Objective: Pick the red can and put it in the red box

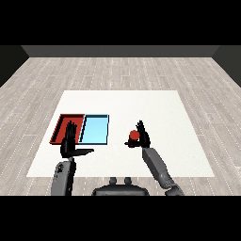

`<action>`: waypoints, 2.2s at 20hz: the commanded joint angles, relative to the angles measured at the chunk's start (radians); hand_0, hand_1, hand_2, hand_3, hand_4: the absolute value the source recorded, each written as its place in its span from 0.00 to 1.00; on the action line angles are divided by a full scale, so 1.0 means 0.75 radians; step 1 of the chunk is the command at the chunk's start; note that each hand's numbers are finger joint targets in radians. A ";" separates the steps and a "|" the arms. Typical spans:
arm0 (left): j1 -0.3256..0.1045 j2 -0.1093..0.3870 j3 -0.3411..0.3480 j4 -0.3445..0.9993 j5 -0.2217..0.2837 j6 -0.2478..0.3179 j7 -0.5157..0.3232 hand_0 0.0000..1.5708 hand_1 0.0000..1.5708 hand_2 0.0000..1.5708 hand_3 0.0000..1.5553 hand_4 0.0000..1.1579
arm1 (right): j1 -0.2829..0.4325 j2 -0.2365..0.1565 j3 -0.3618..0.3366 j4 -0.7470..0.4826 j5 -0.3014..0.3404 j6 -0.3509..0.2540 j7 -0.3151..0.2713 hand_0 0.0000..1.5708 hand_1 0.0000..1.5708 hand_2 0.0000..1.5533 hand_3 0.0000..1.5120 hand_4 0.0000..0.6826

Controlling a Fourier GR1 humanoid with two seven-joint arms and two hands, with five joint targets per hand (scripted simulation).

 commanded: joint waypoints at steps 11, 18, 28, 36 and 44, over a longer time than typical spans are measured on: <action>0.006 0.035 0.059 0.103 0.044 -0.056 -0.093 0.00 0.00 0.00 0.00 0.00 | 0.001 0.000 0.033 -0.007 0.017 -0.038 0.048 0.00 0.00 0.00 0.00 0.00; 0.090 -0.018 -0.023 -0.051 -0.005 -0.008 -0.046 0.00 0.00 0.00 0.00 0.00 | -0.167 0.000 0.041 0.233 -0.023 -0.160 -0.012 0.94 0.94 0.95 0.95 0.97; 0.009 -0.046 -0.052 -0.013 -0.051 0.039 -0.018 0.00 0.00 0.00 0.00 0.00 | -0.035 -0.018 0.074 -0.051 0.185 -0.233 0.090 0.93 0.93 0.93 0.94 0.95; 0.040 0.010 -0.048 0.003 -0.023 -0.039 0.006 0.00 0.00 0.00 0.00 0.00 | 0.001 0.000 0.129 -0.291 0.180 -0.323 0.149 0.91 0.91 0.93 0.93 0.96; -0.141 -0.060 -0.198 0.148 -0.117 0.013 0.038 0.00 0.00 0.00 0.00 0.00 | 0.006 -0.009 0.120 -0.521 0.258 -0.337 0.288 0.91 0.91 0.93 0.94 0.96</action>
